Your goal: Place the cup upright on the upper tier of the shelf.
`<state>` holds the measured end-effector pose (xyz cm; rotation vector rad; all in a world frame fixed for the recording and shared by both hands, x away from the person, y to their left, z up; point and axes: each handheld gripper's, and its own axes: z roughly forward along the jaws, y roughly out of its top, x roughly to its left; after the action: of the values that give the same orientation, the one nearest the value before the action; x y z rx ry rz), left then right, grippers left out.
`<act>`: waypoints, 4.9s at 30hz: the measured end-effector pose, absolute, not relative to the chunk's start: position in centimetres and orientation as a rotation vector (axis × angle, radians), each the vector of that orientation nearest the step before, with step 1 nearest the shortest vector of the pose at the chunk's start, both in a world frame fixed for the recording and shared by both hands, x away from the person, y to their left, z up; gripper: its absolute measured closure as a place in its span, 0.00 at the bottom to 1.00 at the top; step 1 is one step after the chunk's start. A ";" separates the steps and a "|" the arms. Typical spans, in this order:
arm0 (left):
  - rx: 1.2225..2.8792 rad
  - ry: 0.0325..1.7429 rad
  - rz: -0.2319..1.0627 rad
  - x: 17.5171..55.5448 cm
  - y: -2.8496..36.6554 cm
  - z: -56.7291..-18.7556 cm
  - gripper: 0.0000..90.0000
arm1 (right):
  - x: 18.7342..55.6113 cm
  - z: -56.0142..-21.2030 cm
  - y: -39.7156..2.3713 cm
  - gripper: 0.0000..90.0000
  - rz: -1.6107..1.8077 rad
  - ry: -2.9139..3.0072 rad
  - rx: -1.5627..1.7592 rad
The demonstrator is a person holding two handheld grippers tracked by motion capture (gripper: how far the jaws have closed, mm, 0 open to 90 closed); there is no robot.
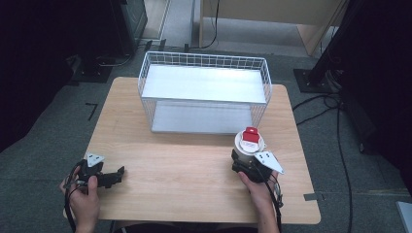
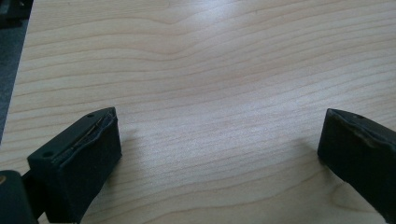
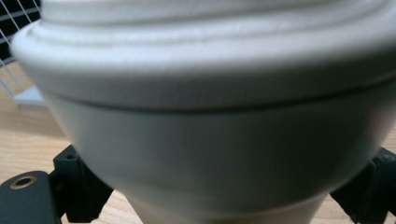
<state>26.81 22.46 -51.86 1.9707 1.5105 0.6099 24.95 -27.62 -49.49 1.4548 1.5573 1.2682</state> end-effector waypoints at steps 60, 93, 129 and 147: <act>1.968 1.512 0.607 26.8 22.5 -51.8 0.00 | 27.5 -37.4 -23.5 0.11 1.412 1.432 1.136; 1.966 1.511 0.607 26.8 22.5 -51.9 0.00 | 32.4 -31.8 -21.8 0.11 1.446 1.368 1.083; 1.969 1.511 0.608 26.8 22.5 -51.9 0.00 | 42.4 -31.7 -19.5 0.11 1.367 1.420 1.189; 1.970 1.512 0.609 26.8 22.4 -51.9 0.00 | 43.6 -32.0 -19.9 0.11 1.388 1.406 1.235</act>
<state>26.81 22.44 -51.86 1.9697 1.5115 0.6085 43.64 -19.86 -32.03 1.2355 1.4064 1.3884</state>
